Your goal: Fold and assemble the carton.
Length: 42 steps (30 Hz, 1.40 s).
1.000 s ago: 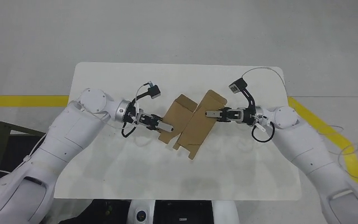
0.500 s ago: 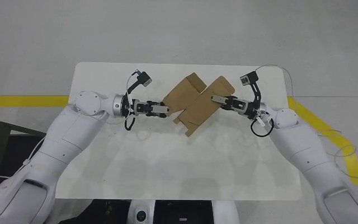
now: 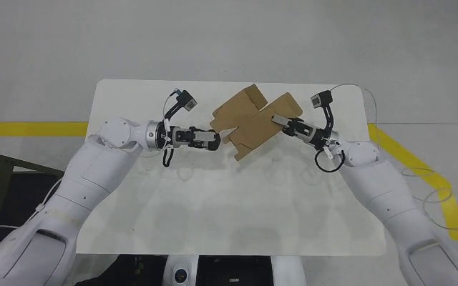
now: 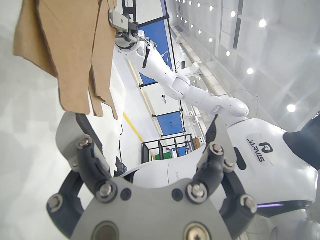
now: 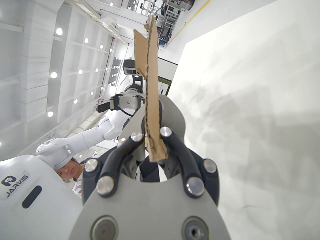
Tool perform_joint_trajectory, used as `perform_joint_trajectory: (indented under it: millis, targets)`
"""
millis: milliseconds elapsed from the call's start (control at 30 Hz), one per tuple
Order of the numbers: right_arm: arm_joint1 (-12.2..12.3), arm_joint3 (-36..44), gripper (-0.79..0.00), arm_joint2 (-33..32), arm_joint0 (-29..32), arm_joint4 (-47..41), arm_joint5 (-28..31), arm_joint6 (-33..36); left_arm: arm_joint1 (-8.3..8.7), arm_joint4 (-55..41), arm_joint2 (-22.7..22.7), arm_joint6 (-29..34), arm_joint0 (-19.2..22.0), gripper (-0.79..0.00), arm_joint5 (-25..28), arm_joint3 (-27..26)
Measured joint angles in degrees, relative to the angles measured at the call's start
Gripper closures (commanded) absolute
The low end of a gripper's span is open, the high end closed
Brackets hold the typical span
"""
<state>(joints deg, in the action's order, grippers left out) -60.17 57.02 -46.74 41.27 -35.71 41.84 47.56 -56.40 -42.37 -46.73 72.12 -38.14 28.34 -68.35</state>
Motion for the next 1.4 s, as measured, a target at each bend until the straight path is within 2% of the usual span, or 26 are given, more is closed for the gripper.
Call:
perform_joint_trajectory:
  millis: [433, 800, 867, 900, 933, 1233, 1300, 1333, 1400]
  targets:
    - [-0.9, 0.91, 0.0, -1.27, 0.78, 3.39, -1.03, -0.07, -0.27, -0.16, -3.62, -1.15, -0.8, -0.785, 0.21, -1.47]
    - [-1.26, 1.66, 0.0, -3.2, 1.49, 4.02, -1.18, 1.67, -1.82, -0.61, -3.35, -7.75, -0.97, -0.785, -5.3, 2.55]
    - [-1.36, 1.82, 0.0, -3.44, 1.62, 4.06, -1.27, 1.99, -2.13, -1.58, -3.48, -8.02, -1.08, -0.745, -5.53, 3.17]
    - [-1.41, 1.84, 0.0, -3.54, 1.67, 4.09, -1.3, 2.13, -2.26, -2.02, -3.55, -8.07, -1.14, -0.693, -5.63, 3.39]
    - [-1.46, 1.86, 0.0, -3.62, 1.71, 4.11, -1.32, 2.25, -2.37, -2.38, -3.62, -8.08, -1.18, -0.683, -5.71, 3.62]
    - [-2.07, 1.64, 0.0, -4.34, 1.97, 4.43, -1.28, 2.84, -3.07, 0.25, -3.82, -7.56, -1.08, -0.705, -6.3, 5.38]
    - [-2.19, 1.61, 0.0, -4.52, 2.03, 4.56, -1.3, 2.94, -3.19, 2.32, -3.68, -7.93, -1.03, -0.674, -6.49, 5.26]
    - [-2.24, 1.6, 0.0, -4.6, 2.06, 4.62, -1.32, 2.97, -3.26, 2.66, -3.68, -8.11, -1.08, -0.566, -6.57, 5.21]
    - [-2.36, 1.6, 0.0, -4.8, 2.14, 4.75, -1.36, 3.07, -3.37, 3.72, -3.73, -8.5, -1.11, -0.453, -6.72, 5.18]
